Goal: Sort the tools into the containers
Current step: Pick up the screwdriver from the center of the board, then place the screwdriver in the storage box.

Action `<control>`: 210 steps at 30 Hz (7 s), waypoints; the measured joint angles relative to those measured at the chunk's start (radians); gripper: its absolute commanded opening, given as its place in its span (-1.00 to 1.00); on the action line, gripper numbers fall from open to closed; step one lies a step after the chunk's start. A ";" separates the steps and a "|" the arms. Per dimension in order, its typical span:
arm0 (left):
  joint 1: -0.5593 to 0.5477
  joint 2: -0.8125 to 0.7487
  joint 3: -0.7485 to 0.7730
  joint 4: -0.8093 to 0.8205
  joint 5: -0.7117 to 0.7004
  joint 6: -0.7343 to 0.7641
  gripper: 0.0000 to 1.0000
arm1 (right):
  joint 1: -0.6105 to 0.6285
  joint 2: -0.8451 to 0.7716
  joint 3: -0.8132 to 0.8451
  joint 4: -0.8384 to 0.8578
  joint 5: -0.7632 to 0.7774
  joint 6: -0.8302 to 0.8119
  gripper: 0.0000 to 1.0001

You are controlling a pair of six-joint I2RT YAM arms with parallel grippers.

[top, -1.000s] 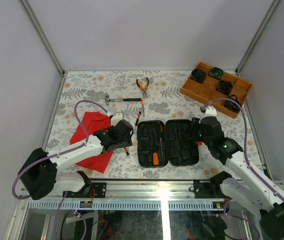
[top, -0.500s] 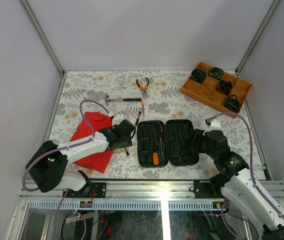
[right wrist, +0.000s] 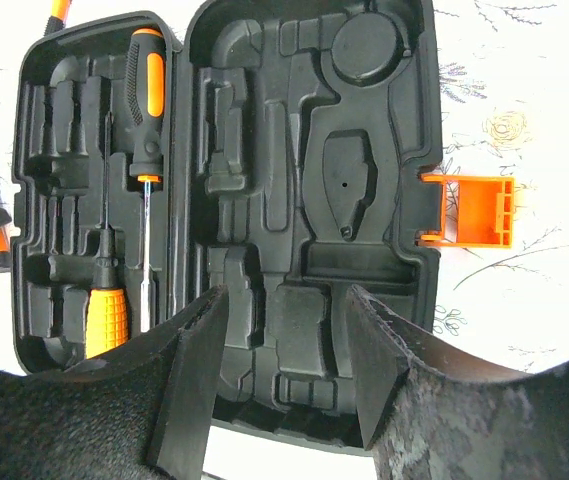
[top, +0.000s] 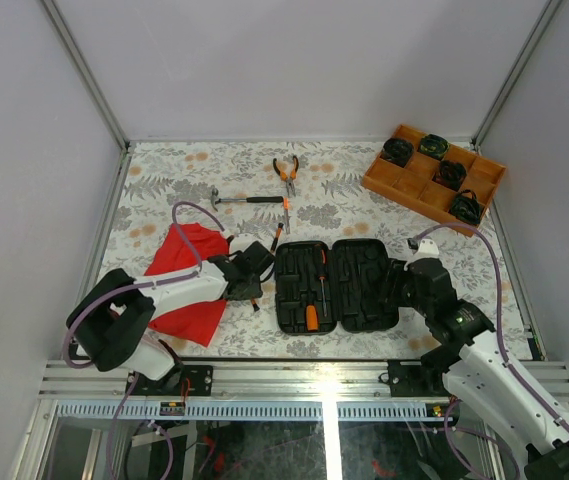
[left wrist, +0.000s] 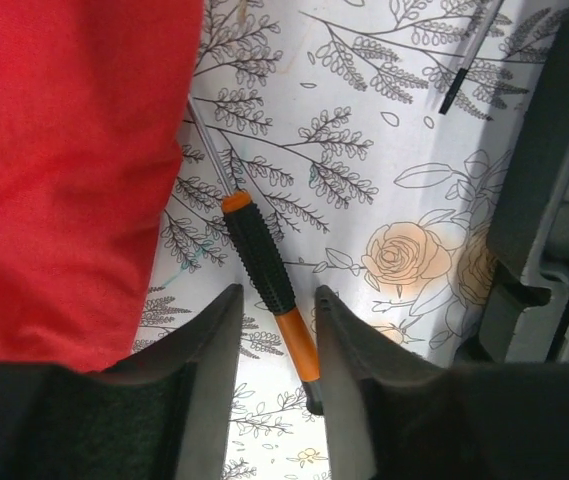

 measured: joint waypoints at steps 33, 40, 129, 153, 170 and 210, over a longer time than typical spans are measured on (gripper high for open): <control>0.004 -0.584 -0.129 0.317 0.419 0.183 -1.00 | 0.008 0.044 0.224 0.108 -0.188 0.183 0.14; 0.003 -0.601 -0.137 0.418 0.513 0.169 -1.00 | 0.278 0.180 0.241 0.265 -0.093 0.241 0.08; -0.002 -0.673 -0.083 0.348 0.437 0.100 0.02 | 0.511 0.304 -0.006 0.941 -0.024 -0.756 -0.91; -0.146 -0.422 0.134 0.153 0.559 0.248 -0.15 | 0.511 0.295 0.030 0.457 -0.398 -1.772 -0.82; -0.208 -0.297 0.134 0.091 0.628 0.265 -0.36 | 0.511 0.279 0.031 0.411 -0.383 -1.858 -0.81; -0.211 -0.375 -0.009 0.210 0.426 0.187 -1.00 | 0.511 -0.011 -0.288 1.079 -0.189 -1.027 0.75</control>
